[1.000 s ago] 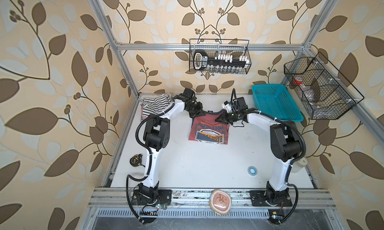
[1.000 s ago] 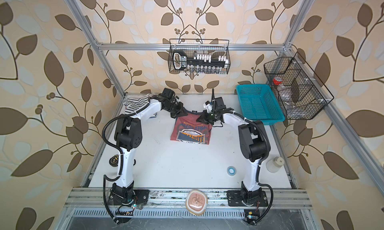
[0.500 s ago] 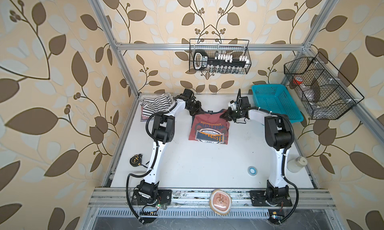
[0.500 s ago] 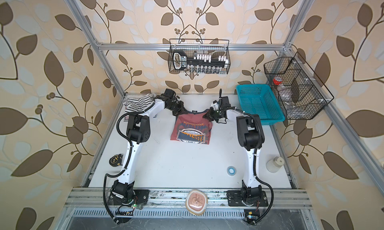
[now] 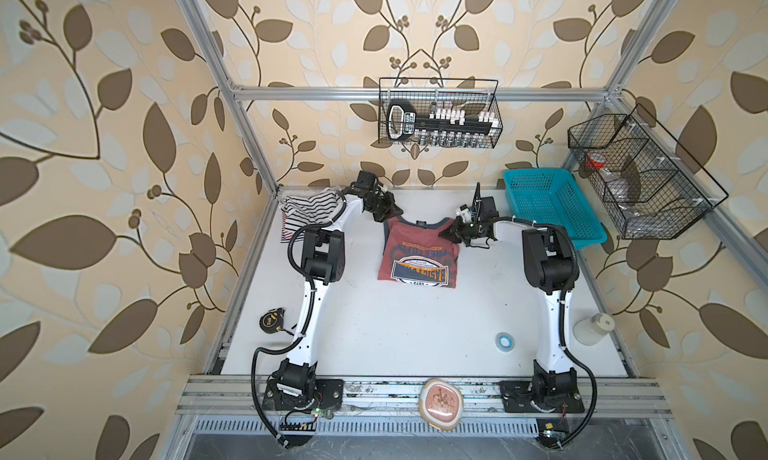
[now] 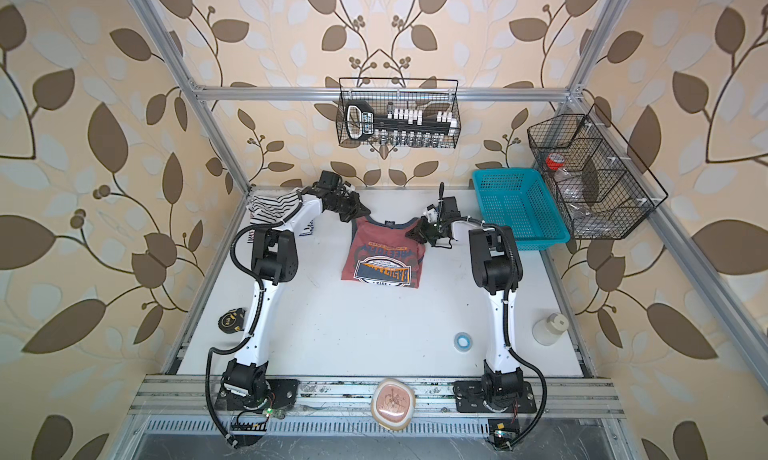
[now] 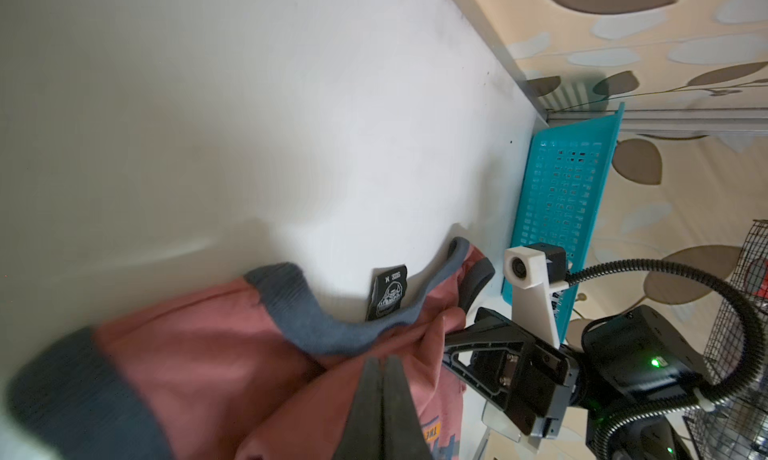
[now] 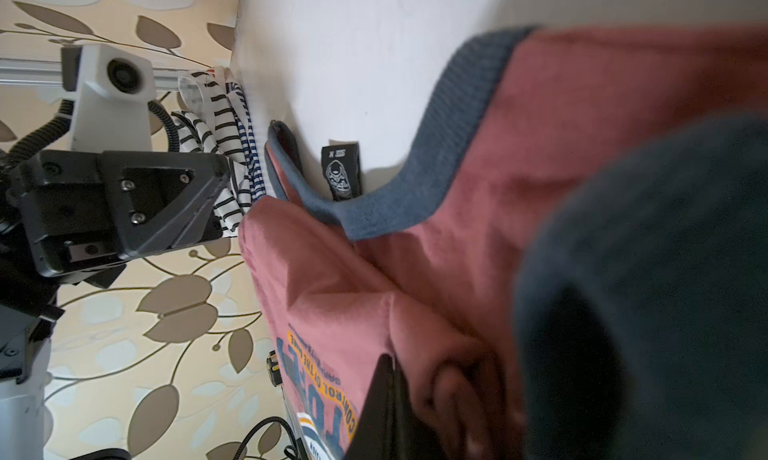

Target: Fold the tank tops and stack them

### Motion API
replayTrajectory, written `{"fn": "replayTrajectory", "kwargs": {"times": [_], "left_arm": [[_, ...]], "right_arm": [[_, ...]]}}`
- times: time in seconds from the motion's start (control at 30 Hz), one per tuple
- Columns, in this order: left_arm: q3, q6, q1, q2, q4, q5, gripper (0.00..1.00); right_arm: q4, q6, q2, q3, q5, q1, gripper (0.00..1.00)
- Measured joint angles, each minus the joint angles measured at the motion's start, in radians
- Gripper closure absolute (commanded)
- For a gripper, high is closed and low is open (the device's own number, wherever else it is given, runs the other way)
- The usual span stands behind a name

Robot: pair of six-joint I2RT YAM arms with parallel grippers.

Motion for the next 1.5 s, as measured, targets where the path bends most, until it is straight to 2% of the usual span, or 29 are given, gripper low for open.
{"fn": "replayTrajectory", "kwargs": {"times": [0.13,0.23,0.37,0.47,0.67,0.83,1.27,1.5], "left_arm": [[-0.07,0.12,0.014,-0.174,-0.135,-0.116,0.68],[-0.169,0.206,0.018,-0.349,-0.214,-0.206,0.49],[-0.351,0.27,0.017,-0.531,-0.248,-0.251,0.42],[-0.443,0.288,0.017,-0.543,-0.243,-0.251,0.4],[-0.568,0.288,0.017,-0.443,-0.212,-0.246,0.38],[-0.578,0.286,0.016,-0.379,-0.159,-0.223,0.38],[-0.626,0.241,-0.013,-0.323,0.039,-0.143,0.35],[-0.562,0.234,-0.056,-0.282,0.041,-0.159,0.35]], "right_arm": [[-0.002,-0.016,-0.145,-0.087,0.026,-0.002,0.69],[0.003,-0.033,-0.28,-0.151,0.042,-0.003,0.6],[0.016,-0.059,-0.416,-0.234,0.05,-0.003,0.57],[0.018,-0.077,-0.47,-0.305,0.054,-0.003,0.55],[-0.004,-0.103,-0.517,-0.438,0.061,-0.016,0.53],[-0.006,-0.11,-0.561,-0.497,0.06,-0.027,0.52],[0.003,-0.117,-0.576,-0.509,0.059,-0.029,0.51],[0.003,-0.125,-0.576,-0.51,0.059,-0.029,0.51]]}}
